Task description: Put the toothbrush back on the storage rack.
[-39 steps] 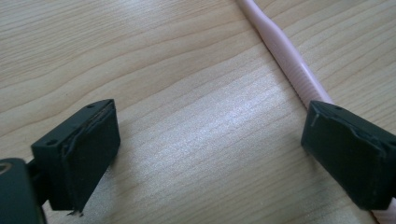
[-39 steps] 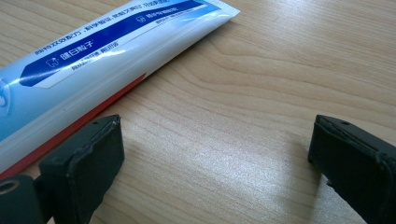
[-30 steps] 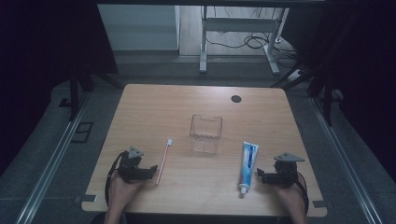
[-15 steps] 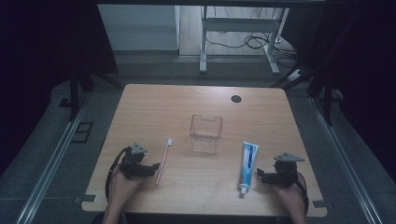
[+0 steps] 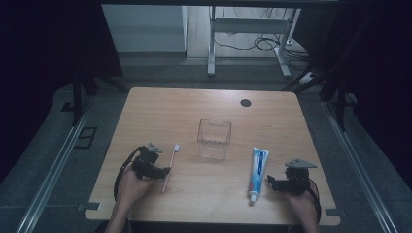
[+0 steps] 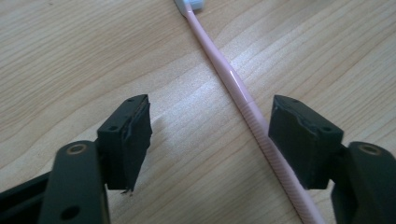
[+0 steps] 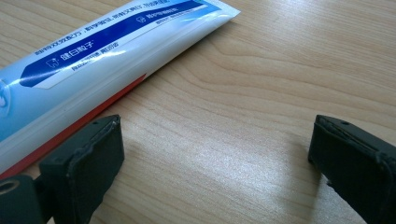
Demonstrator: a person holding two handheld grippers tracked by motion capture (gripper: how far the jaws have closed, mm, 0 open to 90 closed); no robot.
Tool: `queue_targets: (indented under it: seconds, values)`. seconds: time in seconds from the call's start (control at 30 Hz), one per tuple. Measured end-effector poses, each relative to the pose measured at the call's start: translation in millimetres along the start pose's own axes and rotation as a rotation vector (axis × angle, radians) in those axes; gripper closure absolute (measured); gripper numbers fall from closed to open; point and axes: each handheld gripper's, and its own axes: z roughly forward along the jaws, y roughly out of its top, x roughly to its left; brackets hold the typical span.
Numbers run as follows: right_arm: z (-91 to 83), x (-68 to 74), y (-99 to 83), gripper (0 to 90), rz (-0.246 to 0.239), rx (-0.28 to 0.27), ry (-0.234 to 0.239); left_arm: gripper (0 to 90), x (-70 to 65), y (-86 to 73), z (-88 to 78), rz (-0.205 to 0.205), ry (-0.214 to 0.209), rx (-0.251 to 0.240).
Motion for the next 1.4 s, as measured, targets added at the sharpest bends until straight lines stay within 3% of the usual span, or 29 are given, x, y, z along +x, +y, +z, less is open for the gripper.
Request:
queue_targets:
  seconds: [0.37, 0.57, 0.77, 1.17, 1.23, 1.4]
  values:
    - [0.0, 0.0, 0.0, 3.2, 0.0, 0.0, 0.0, 40.2, -1.9, 21.3, 3.6, 0.02, -0.019, 0.121]
    - [0.0, 0.0, 0.0, 3.2, 0.001, 0.0, 0.0, 39.2, -8.8, 25.3, 6.7, 0.048, -0.029, 0.143]
    - [0.0, -0.1, 0.0, 3.2, -0.001, 0.0, -0.001, 35.6, -12.1, 21.4, 11.1, 0.078, 0.007, 0.183]
    - [0.4, 0.2, 0.3, 3.1, -0.001, 0.0, 0.0, 37.9, 0.0, 15.6, 6.2, 0.083, 0.054, 0.201]
    - [0.4, 0.2, 0.3, 3.1, -0.003, 0.0, 0.0, 38.4, 6.3, 15.2, 4.0, 0.1, 0.069, 0.228]
    - [0.5, 0.2, 0.4, 3.0, -0.003, 0.001, -0.001, 42.5, 10.1, 17.4, 3.7, 0.118, 0.053, 0.244]
